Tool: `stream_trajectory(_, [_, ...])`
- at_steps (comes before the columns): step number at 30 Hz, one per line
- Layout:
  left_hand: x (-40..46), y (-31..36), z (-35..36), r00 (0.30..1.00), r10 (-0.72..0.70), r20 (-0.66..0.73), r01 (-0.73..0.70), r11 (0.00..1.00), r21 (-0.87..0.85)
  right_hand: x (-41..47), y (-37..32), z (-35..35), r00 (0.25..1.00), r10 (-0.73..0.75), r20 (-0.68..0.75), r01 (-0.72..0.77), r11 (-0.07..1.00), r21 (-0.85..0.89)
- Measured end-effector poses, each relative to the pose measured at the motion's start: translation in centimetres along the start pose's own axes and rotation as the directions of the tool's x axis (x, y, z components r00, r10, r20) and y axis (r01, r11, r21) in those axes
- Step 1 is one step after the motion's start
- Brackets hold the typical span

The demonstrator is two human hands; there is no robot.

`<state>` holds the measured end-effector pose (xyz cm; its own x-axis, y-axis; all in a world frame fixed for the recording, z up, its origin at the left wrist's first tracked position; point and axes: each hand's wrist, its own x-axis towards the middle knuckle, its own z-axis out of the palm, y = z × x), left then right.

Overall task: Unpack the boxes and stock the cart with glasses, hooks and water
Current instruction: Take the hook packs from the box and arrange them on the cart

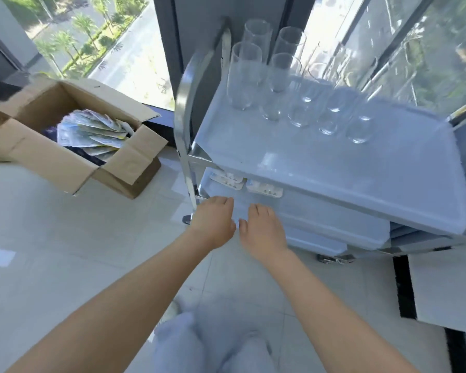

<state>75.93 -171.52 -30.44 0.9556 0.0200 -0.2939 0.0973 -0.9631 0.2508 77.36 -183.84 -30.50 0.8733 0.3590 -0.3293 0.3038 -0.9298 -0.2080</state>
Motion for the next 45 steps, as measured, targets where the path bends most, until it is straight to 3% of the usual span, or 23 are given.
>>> stream_trajectory(3, [-4.1,-2.6,-4.8,0.997,-0.075,-0.027,0.073,0.995,-0.061,-1.4,-4.8,-5.0,0.996,-0.075,0.053,0.077,0.996,-0.048])
stream_trajectory(8, [-8.4,-10.1,-11.7,0.978,-0.182,-0.098,0.175,0.982,-0.076,-0.6,-15.1,-9.7,0.965,-0.261,-0.007,0.26,0.964,-0.057])
stream_trajectory(12, [-10.0,-18.6,-15.9,0.951,-0.254,-0.175,0.248,0.967,-0.057,2.0,-24.7,-10.0,0.949,-0.313,-0.033,0.311,0.949,-0.051])
stream_trajectory(19, [-10.1,-31.1,-19.0,0.93,-0.34,-0.14,0.331,0.94,-0.082,7.2,-35.3,-8.5,0.939,-0.338,-0.064,0.331,0.938,-0.104])
stream_trajectory(25, [-4.7,-40.4,-20.9,0.923,-0.377,-0.084,0.369,0.925,-0.092,16.0,-41.9,-7.7,0.936,-0.352,-0.015,0.348,0.93,-0.114])
stream_trajectory(27, [-1.9,-43.6,-21.7,0.917,-0.393,-0.072,0.384,0.917,-0.107,19.7,-44.6,-7.6,0.93,-0.356,-0.088,0.349,0.933,-0.085])
stream_trajectory(33, [6.6,-53.3,-25.0,0.905,-0.425,-0.004,0.42,0.896,-0.144,30.1,-49.8,-6.7,0.949,-0.31,0.067,0.308,0.951,0.031])
stream_trajectory(37, [12.3,-59.3,-25.4,0.902,-0.427,0.07,0.429,0.863,-0.267,35.8,-52.8,-6.2,0.965,-0.24,0.104,0.22,0.961,0.168])
stream_trajectory(40, [18.0,-64.2,-24.2,0.901,-0.405,0.155,0.433,0.816,-0.384,40.9,-55.1,-4.2,0.978,-0.089,0.186,0.017,0.933,0.36])
stream_trajectory(43, [24.0,-69.9,-21.8,0.877,-0.402,0.265,0.48,0.771,-0.418,46.2,-57.7,-1.0,0.938,0.155,0.311,-0.315,0.757,0.572])
stream_trajectory(45, [27.8,-73.7,-19.6,0.876,-0.37,0.309,0.47,0.798,-0.378,50.2,-59.4,2.3,0.906,0.245,0.344,-0.416,0.658,0.628])
